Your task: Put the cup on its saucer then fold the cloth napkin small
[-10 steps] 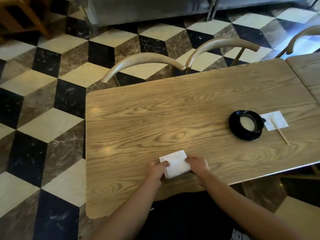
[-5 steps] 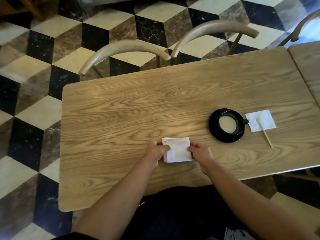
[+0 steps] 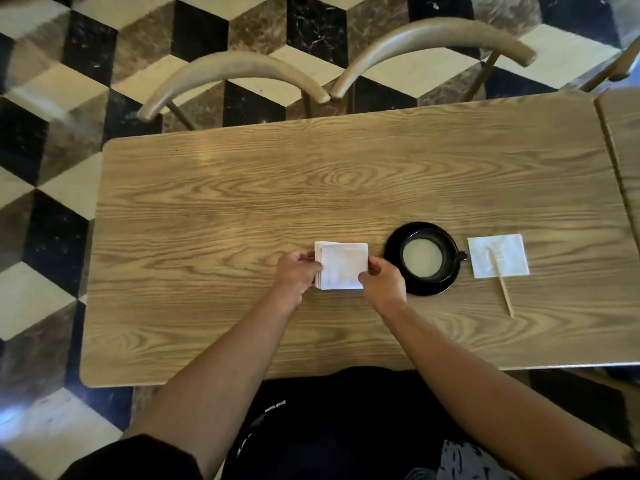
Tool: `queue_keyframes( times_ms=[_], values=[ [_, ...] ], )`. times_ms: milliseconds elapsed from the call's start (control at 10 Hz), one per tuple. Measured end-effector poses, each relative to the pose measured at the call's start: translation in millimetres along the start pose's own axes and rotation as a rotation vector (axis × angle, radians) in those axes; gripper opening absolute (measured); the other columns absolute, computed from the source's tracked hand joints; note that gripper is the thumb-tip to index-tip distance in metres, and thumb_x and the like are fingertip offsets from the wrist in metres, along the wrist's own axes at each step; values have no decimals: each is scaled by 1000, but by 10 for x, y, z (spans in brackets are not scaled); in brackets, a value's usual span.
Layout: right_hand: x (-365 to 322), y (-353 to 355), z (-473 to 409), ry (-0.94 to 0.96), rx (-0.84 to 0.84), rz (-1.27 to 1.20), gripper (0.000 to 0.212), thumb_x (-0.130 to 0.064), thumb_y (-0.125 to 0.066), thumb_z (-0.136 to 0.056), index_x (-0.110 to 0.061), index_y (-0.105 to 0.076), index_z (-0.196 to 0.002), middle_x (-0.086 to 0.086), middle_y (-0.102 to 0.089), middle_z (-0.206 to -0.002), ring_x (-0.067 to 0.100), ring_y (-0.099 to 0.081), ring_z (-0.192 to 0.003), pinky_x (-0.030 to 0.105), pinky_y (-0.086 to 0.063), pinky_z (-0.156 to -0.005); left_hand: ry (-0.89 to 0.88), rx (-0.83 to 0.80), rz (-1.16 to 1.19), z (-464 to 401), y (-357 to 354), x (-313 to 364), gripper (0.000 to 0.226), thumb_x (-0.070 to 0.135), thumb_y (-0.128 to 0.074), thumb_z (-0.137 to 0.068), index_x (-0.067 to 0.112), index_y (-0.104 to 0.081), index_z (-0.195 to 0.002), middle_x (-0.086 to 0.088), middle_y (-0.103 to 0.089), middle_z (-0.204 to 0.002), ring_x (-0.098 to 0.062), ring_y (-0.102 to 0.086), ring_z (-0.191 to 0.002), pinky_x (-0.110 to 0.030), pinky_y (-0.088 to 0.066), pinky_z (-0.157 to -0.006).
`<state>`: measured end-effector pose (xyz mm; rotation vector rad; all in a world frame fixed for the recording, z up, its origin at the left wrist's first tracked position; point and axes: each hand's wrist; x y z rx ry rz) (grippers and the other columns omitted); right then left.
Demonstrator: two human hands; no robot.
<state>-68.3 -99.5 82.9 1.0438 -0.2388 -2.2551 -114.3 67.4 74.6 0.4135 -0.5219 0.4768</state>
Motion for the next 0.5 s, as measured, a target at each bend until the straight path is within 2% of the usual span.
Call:
queue_keyframes(
  times_ms=[100, 200, 300, 400, 500],
  values=[
    [-18, -9, 16, 18, -2, -1, 26, -14, -60, -81, -25, -71, -102, -12, -72, -86, 12, -67, -81, 20, -46, -66, -21, 18, -25, -15, -19, -18, 35, -9, -70, -80, 1, -70, -113, -19, -74, -105, -35, -73, -98, -50, -61, -88],
    [-17, -37, 30, 35, -14, -29, 37, -15, -57, -80, -27, -72, -112, -9, -75, -95, 14, -69, -89, 24, -50, -71, -89, 31, -62, -46, -43, -92, 29, -6, -70, -79, 2, -71, -107, -16, -76, -101, -28, -72, -87, -45, -60, -84],
    [3, -61, 61, 45, -18, -5, 41, -15, -57, -82, -27, -70, -119, -9, -74, -105, 15, -68, -98, 26, -50, -80, -107, 13, -109, -51, -26, -110, 34, -1, -71, -80, -1, -70, -114, -12, -75, -102, -27, -72, -92, -44, -60, -86],
    [127, -51, 118, 75, 41, 122, 42, -17, -57, -89, -19, -65, -130, 1, -65, -123, 19, -63, -113, 29, -46, -97, -108, 36, -223, 26, 70, -177, 33, 16, -71, -87, 7, -65, -118, -8, -71, -110, -32, -71, -106, -50, -58, -96],
    [271, -32, 165, 109, 74, 216, 40, -19, -56, -90, -16, -64, -129, 7, -60, -128, 24, -61, -116, 33, -45, -103, -142, 88, -366, 59, 165, -298, 33, 27, -63, -92, 12, -63, -121, -9, -71, -118, -31, -69, -111, -40, -54, -98]
  ],
)
Point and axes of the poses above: each hand's wrist, its own z-axis away from the middle knuckle, its own y-axis out of the back of the hand, x = y × z
